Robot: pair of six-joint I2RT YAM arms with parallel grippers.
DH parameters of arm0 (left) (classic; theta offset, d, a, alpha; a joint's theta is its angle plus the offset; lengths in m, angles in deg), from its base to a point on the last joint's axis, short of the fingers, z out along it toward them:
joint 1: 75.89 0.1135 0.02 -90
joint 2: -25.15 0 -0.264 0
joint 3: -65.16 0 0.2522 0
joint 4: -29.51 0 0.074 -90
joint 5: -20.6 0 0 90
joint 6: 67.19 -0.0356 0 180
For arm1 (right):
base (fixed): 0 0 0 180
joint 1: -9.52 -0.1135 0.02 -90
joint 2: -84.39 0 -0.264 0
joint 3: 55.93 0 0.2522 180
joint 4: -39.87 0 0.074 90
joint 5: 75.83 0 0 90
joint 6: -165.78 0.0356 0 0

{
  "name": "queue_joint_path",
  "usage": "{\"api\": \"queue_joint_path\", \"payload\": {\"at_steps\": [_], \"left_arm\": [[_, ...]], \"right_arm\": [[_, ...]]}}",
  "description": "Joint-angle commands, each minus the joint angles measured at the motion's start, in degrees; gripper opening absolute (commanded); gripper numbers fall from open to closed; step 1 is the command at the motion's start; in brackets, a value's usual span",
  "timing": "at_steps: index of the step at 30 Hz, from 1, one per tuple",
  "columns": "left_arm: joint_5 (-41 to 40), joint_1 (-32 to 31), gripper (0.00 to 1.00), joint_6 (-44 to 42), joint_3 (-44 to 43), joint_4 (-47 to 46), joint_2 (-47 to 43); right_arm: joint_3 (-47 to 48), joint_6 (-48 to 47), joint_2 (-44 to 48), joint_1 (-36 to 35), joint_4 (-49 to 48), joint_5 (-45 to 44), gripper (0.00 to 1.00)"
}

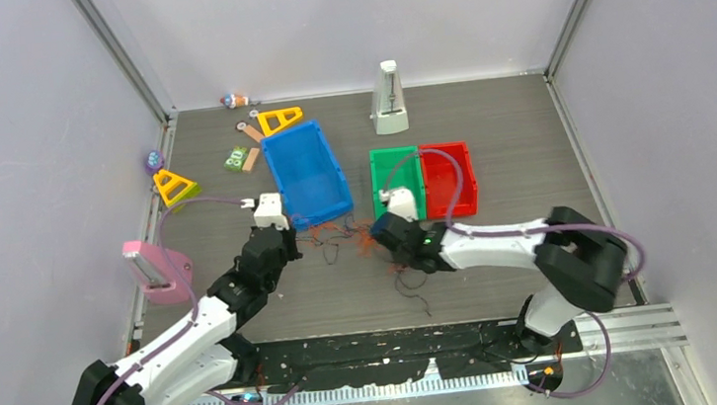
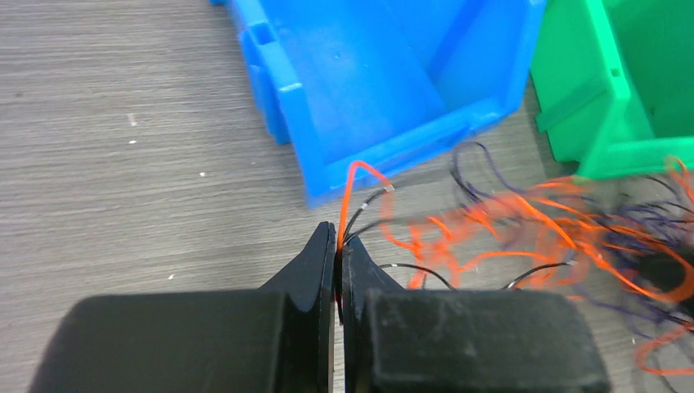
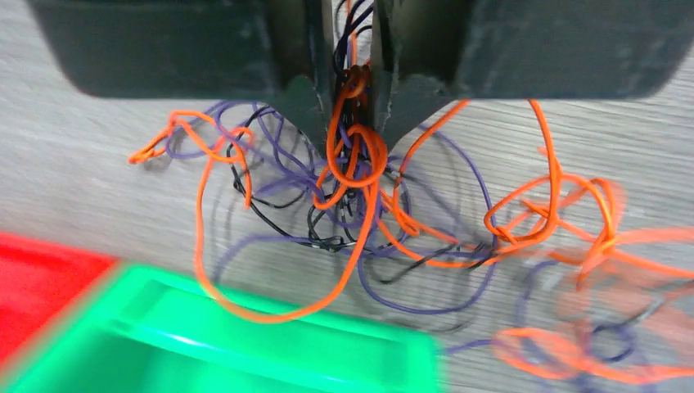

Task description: Untangle the cables

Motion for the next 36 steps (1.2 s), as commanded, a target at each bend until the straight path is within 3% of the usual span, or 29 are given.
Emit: {"api": "queue_joint_path", "payload": {"at_steps": [1,3,7,15,19,21,24,26,30,36], "left_arm": [[-11.40,0.30,0.00,3.11,0.87,0.70,-3.34],[-15.22,0.34,0.00,5.06,0.93,2.62,-4.00],[-21.83,0.33,0.00,8.65,-0.19,7.42,-3.48],[-34.71,1.06,0.00,19.27,-3.58,19.82,-2.03],[-35.35,1.16,0.00,20.67,-3.38,20.66,-2.29],[-31.38,1.20,0.00,16.22,-2.75,16.40,-2.68],[-18.13,1.13,0.00,6.04,-0.74,6.57,-4.12],[-10.60,1.08,0.00,2.35,0.63,2.07,-5.19],[-4.09,1.13,0.02,-0.12,2.20,-1.38,-6.27],[12.31,0.92,0.46,-4.16,2.55,-7.73,-3.54]], "right_arm": [[-10.89,7.53,14.24,5.42,2.35,-5.40,0.15],[-15.60,8.68,20.08,9.04,3.03,-3.93,0.10],[-22.41,12.66,31.84,15.70,7.88,-5.81,0.08],[-25.10,23.28,50.74,22.13,20.24,-16.01,0.08],[-24.57,23.42,55.73,22.42,22.42,-19.58,0.09],[-24.43,14.93,57.05,22.43,17.40,-15.51,0.10],[-24.12,2.46,57.41,22.43,10.52,-2.19,0.14],[-24.11,-1.24,57.21,22.43,6.53,4.86,0.14],[-23.97,-2.23,56.34,22.43,3.79,9.10,0.14],[-24.84,-5.65,54.44,22.43,-3.48,22.07,0.14]]}}
